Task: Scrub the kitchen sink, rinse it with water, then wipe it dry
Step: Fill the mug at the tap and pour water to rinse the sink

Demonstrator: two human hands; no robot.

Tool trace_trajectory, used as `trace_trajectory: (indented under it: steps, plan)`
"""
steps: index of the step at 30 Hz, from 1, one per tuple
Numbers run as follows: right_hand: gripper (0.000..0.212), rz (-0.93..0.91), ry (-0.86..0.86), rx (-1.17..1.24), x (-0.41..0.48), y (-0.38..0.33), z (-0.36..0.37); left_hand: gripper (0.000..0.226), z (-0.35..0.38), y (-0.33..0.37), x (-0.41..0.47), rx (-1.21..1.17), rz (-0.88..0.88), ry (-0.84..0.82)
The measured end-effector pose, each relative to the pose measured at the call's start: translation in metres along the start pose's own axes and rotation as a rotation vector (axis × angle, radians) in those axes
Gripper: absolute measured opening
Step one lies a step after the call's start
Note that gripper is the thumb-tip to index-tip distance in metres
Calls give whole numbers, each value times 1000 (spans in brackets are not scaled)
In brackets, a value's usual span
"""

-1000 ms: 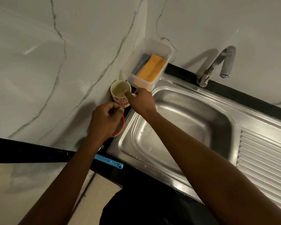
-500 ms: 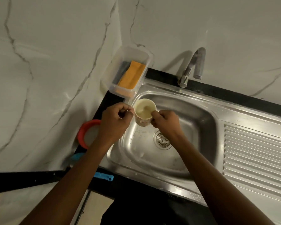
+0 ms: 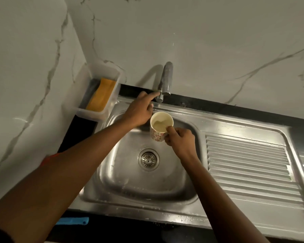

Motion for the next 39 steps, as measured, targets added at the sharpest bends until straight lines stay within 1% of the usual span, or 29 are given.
trace_trajectory:
  steps: [3,6,8,10,13,15,18,20,24,26,29,32,35,37,39]
  plan:
    - [59,24,1,24,1,1,0,64,10,-1,19,360,52,-153]
    - [59,48,-2,42,2,2,0,73,10,0,28,661,117,-194]
    - [56,56,2,48,3,1,0,78,11,-1,29,777,131,-179]
    - [52,62,4,47,5,-1,2,79,13,-8,25,786,61,-151]
    - [49,63,10,61,8,-3,3,85,13,-34,15,603,-188,-138]
    - [48,56,11,58,9,-5,5,86,9,-46,10,488,-280,-168]
    - [48,50,8,54,10,-8,7,76,-5,-39,2,378,-282,-167]
    - [50,53,6,63,9,-9,7,69,-18,-33,-8,262,-274,-93]
    - [49,60,7,84,8,-12,5,41,-36,-21,-37,44,-233,88]
    - [53,60,12,96,7,-16,3,30,-44,-12,-55,-90,-226,168]
    - [55,40,16,97,7,-20,-2,19,-47,-4,-82,-337,-270,226]
    - [50,15,24,74,7,-23,-8,23,-47,12,-100,-466,-284,241]
    - [49,16,26,70,6,-26,-14,24,-45,28,-109,-499,-278,231]
    - [49,14,25,65,6,-29,-17,31,-46,37,-111,-508,-268,226]
    - [53,2,23,68,5,-33,-21,31,-46,45,-112,-495,-254,215]
Point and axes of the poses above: each hand's wrist, its own x-axis towards the middle knuckle, its own z-axis out of the palm, y = z × x, the point moved 7 cm from there along x, towards the middle knuckle, and after that the axes turned 11 degrees about -x, right-handed, at the moved point
